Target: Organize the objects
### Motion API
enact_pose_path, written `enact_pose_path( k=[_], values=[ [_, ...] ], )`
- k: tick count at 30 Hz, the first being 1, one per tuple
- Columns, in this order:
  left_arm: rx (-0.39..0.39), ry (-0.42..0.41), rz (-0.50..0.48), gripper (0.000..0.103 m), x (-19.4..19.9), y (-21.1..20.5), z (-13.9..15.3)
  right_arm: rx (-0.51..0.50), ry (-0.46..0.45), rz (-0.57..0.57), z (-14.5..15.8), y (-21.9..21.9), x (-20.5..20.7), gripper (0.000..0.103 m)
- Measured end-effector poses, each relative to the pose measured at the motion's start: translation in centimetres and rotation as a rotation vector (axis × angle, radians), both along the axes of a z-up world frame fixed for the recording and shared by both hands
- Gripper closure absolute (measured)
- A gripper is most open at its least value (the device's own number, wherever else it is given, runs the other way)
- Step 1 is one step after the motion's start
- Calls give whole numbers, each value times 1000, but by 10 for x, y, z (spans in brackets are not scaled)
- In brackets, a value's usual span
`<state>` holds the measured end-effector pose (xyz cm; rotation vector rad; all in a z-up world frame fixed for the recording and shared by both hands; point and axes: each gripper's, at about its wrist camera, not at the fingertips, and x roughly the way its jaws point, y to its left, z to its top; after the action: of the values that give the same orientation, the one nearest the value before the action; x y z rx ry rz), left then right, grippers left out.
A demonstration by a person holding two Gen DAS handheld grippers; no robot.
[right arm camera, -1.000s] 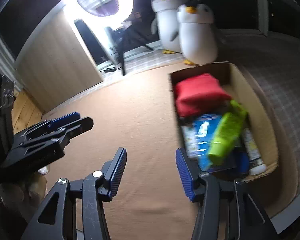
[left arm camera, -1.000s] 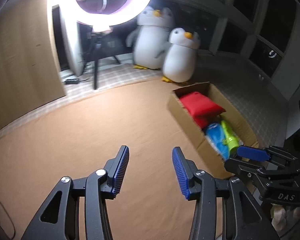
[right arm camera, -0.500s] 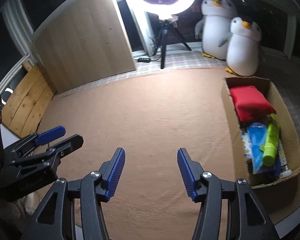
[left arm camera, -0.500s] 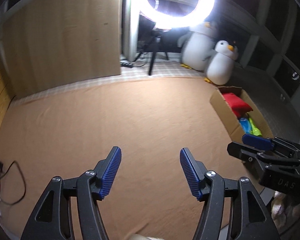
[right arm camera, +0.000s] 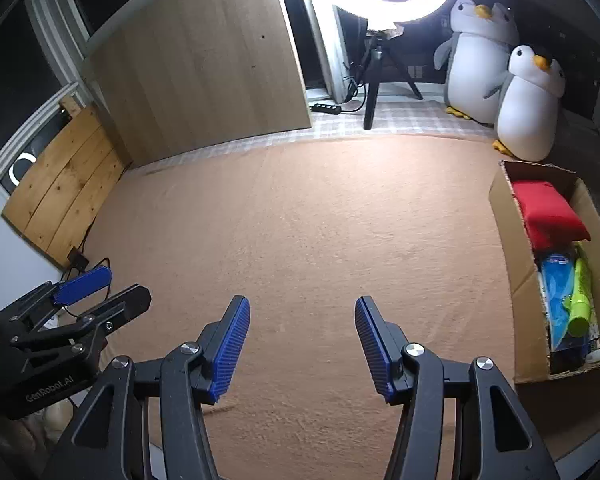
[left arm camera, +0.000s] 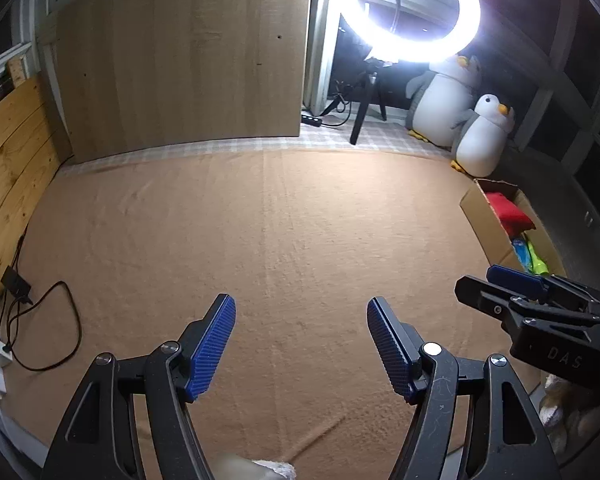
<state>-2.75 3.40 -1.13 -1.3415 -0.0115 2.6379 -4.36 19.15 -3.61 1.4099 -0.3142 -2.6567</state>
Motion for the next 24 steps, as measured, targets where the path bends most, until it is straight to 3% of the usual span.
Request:
enact_pose_path(
  k=[24],
  values=[
    [-1, -38, 4, 29, -13, 6, -13, 142, 20, -89, -1, 1, -4, 52]
  ],
)
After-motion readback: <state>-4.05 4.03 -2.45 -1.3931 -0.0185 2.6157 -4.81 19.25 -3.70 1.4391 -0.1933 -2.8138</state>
